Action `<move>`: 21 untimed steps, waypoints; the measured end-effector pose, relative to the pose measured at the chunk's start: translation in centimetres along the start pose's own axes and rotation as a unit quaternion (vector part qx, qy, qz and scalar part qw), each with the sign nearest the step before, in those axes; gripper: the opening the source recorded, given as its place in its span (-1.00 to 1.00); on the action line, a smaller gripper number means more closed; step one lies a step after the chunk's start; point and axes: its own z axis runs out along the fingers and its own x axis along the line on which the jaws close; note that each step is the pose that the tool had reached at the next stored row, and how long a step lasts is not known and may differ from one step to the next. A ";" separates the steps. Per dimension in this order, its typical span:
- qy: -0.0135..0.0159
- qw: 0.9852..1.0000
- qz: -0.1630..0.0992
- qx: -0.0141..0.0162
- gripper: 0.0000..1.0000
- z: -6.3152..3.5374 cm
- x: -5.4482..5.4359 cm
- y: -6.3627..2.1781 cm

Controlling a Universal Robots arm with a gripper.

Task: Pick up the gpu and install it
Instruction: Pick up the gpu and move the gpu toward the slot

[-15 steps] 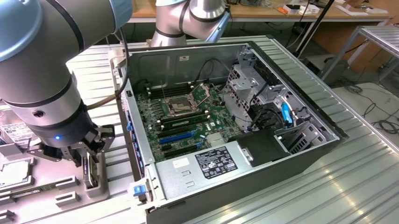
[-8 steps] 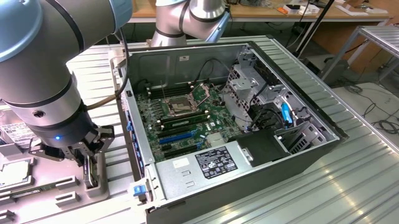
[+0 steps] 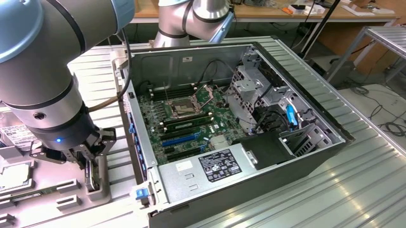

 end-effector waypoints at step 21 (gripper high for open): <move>0.002 1.000 0.000 0.000 -0.47 -1.21 -0.1 0.06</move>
